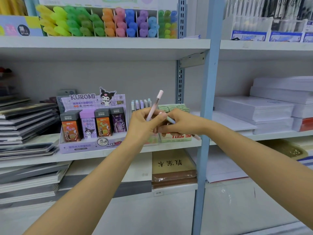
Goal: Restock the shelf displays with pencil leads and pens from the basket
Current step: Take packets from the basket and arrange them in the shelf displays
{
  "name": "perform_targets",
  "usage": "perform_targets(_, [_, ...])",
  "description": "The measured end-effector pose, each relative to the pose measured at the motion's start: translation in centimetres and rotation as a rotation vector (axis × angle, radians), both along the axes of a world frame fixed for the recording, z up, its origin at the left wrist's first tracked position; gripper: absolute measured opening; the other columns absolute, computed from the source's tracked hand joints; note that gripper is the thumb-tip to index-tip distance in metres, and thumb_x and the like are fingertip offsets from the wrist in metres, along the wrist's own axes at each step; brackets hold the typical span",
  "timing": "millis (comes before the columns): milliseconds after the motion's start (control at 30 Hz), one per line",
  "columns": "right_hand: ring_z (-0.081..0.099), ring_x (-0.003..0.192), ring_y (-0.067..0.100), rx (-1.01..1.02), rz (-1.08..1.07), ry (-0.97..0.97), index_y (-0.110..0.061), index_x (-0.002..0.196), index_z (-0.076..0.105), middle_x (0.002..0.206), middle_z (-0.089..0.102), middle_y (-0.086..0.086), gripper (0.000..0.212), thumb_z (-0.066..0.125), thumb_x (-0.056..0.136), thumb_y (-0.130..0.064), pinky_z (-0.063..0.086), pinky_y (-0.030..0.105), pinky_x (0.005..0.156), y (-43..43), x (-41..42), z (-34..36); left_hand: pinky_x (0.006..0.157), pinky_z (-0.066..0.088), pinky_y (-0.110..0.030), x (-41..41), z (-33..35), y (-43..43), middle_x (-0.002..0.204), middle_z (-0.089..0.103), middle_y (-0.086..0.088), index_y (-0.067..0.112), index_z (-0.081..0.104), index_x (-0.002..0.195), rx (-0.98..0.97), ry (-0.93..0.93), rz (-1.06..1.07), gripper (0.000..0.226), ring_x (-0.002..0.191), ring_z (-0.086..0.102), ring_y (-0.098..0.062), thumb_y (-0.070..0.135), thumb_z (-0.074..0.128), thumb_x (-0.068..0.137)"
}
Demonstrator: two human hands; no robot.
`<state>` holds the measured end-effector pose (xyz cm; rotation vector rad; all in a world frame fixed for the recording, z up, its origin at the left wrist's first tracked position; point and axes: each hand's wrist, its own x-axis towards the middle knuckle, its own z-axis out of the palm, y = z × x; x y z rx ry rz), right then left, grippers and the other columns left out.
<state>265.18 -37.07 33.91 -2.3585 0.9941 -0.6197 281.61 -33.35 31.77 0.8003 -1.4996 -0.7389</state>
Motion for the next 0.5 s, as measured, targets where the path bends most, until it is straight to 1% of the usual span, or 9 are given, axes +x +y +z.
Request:
perform_targets(67, [0.053, 0.052, 0.008, 0.072, 0.013, -0.01, -0.014, 0.106, 0.069, 0.066, 0.065, -0.006, 0.017, 0.065, 0.092, -0.024, 0.044, 0.017, 0.05, 0.1, -0.5, 0.3, 0.043, 0.041, -0.013, 0.8, 0.0, 0.2, 0.053, 0.06, 0.008, 0.007, 0.071, 0.089, 0.007, 0.026, 0.042, 0.009, 0.043, 0.047, -0.003, 0.016, 0.069, 0.088])
perform_targets(133, [0.058, 0.057, 0.009, 0.108, -0.003, -0.067, -0.016, 0.111, 0.067, 0.078, 0.071, -0.001, 0.021, 0.065, 0.092, -0.025, 0.047, 0.017, 0.053, 0.0, -1.5, 0.8, 0.042, 0.04, -0.012, 2.1, 0.0, 0.0, 0.059, 0.062, 0.006, 0.008, 0.071, 0.091, 0.047, 0.114, 0.095, 0.009, 0.044, 0.047, -0.004, 0.015, 0.067, 0.089])
perform_targets(200, [0.059, 0.061, 0.011, 0.106, -0.03, -0.191, -0.017, 0.112, 0.066, 0.086, 0.072, 0.006, 0.022, 0.064, 0.092, -0.024, 0.049, 0.019, 0.055, -0.1, -2.7, 1.2, 0.043, 0.04, -0.011, 3.5, -0.3, -0.1, 0.068, 0.065, 0.001, 0.008, 0.071, 0.095, 0.094, 0.178, 0.155, 0.011, 0.045, 0.048, -0.004, 0.016, 0.065, 0.09])
perform_targets(267, [0.058, 0.061, 0.01, 0.103, -0.047, -0.405, -0.014, 0.11, 0.066, 0.085, 0.071, 0.005, 0.019, 0.062, 0.093, -0.02, 0.049, 0.018, 0.054, -0.4, -3.3, 1.2, 0.042, 0.04, -0.01, 4.4, -0.6, -0.2, 0.08, 0.07, -0.004, 0.009, 0.07, 0.096, 0.146, 0.199, 0.182, 0.01, 0.043, 0.048, -0.001, 0.015, 0.065, 0.091])
perform_targets(300, [0.058, 0.061, 0.009, 0.113, -0.049, -0.524, -0.012, 0.109, 0.066, 0.085, 0.071, 0.004, 0.018, 0.06, 0.093, -0.018, 0.049, 0.017, 0.053, -0.5, -3.4, 1.2, 0.042, 0.04, -0.01, 4.6, -0.9, -0.2, 0.082, 0.071, -0.005, 0.009, 0.07, 0.095, 0.167, 0.188, 0.182, 0.01, 0.042, 0.049, -0.001, 0.015, 0.065, 0.091])
perform_targets(367, [0.059, 0.064, 0.008, 0.129, -0.05, -0.705, -0.01, 0.108, 0.067, 0.085, 0.071, 0.005, 0.016, 0.059, 0.095, -0.015, 0.049, 0.017, 0.054, -0.8, -3.0, 1.0, 0.041, 0.039, -0.012, 4.9, -1.3, -0.1, 0.079, 0.072, -0.002, 0.009, 0.071, 0.093, 0.204, 0.151, 0.158, 0.009, 0.042, 0.048, -0.001, 0.017, 0.066, 0.09])
perform_targets(433, [0.06, 0.066, 0.008, 0.115, -0.056, -0.775, -0.011, 0.106, 0.069, 0.083, 0.071, 0.004, 0.015, 0.058, 0.095, -0.014, 0.05, 0.017, 0.056, -1.1, -2.1, 0.8, 0.039, 0.036, -0.014, 5.0, -1.6, -0.1, 0.076, 0.072, 0.002, 0.01, 0.072, 0.089, 0.25, 0.119, 0.121, 0.011, 0.043, 0.048, -0.003, 0.018, 0.065, 0.091])
perform_targets(500, [0.061, 0.067, 0.008, 0.049, -0.095, -0.777, -0.013, 0.102, 0.071, 0.08, 0.069, 0.001, 0.014, 0.059, 0.095, -0.015, 0.051, 0.017, 0.058, -1.3, -1.4, 1.0, 0.039, 0.034, -0.014, 5.2, -1.6, -0.1, 0.077, 0.073, 0.002, 0.01, 0.072, 0.09, 0.282, 0.092, 0.1, 0.013, 0.043, 0.048, -0.004, 0.02, 0.065, 0.092])
